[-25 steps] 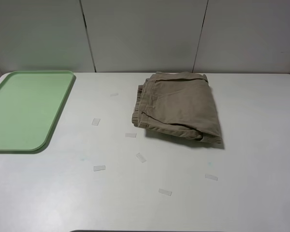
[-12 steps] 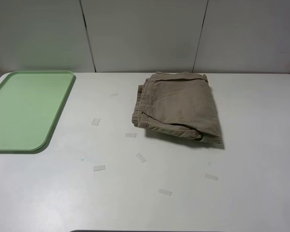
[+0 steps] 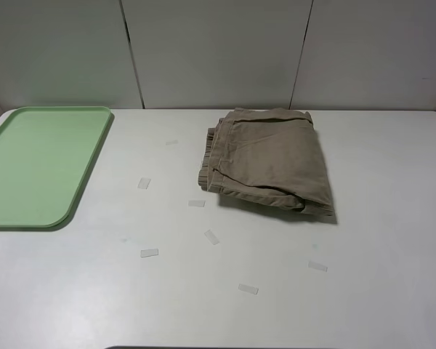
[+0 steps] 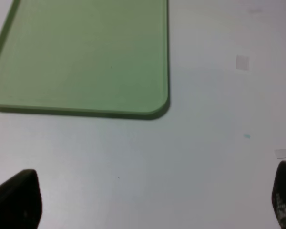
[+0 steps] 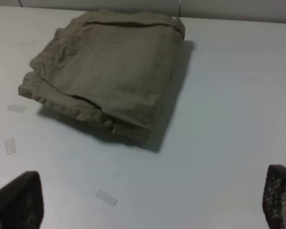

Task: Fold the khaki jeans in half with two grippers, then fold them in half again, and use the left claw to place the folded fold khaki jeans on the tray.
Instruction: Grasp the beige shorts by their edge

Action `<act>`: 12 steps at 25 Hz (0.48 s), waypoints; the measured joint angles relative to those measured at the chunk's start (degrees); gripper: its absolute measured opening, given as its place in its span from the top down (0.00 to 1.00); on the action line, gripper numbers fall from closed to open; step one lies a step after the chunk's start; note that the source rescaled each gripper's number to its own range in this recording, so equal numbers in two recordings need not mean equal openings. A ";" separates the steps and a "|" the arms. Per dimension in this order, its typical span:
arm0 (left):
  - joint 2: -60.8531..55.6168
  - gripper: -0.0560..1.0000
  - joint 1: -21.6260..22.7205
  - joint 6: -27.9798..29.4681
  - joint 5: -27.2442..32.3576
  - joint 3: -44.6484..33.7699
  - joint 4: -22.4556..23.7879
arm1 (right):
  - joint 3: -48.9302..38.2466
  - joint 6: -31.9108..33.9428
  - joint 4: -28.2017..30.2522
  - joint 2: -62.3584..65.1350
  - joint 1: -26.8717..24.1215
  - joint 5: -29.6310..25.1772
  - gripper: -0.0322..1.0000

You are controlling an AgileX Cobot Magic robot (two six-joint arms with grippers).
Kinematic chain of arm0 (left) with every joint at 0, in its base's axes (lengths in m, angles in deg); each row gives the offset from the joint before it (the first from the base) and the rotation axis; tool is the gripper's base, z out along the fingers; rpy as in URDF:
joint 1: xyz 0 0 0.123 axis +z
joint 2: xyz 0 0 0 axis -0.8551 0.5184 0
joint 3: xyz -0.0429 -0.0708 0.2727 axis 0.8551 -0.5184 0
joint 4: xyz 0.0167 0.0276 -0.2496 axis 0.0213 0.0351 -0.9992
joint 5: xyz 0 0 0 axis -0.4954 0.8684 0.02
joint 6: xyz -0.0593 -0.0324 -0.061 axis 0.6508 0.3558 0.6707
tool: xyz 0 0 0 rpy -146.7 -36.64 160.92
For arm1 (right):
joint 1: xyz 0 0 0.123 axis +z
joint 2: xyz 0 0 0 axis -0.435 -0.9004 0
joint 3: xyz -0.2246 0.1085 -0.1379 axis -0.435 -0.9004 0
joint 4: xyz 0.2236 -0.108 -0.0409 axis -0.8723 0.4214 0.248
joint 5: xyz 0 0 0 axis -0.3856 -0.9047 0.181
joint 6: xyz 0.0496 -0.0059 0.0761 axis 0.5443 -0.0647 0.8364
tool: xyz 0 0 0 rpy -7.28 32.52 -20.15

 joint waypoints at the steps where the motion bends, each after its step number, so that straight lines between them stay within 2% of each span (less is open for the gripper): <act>1: 0.00 0.04 0.00 0.00 0.00 0.00 0.00 | 0.00 0.00 0.00 0.00 0.00 0.00 0.00; 12: 0.00 0.04 0.00 0.00 0.00 0.00 0.00 | 0.00 0.00 0.00 0.00 0.00 0.00 0.00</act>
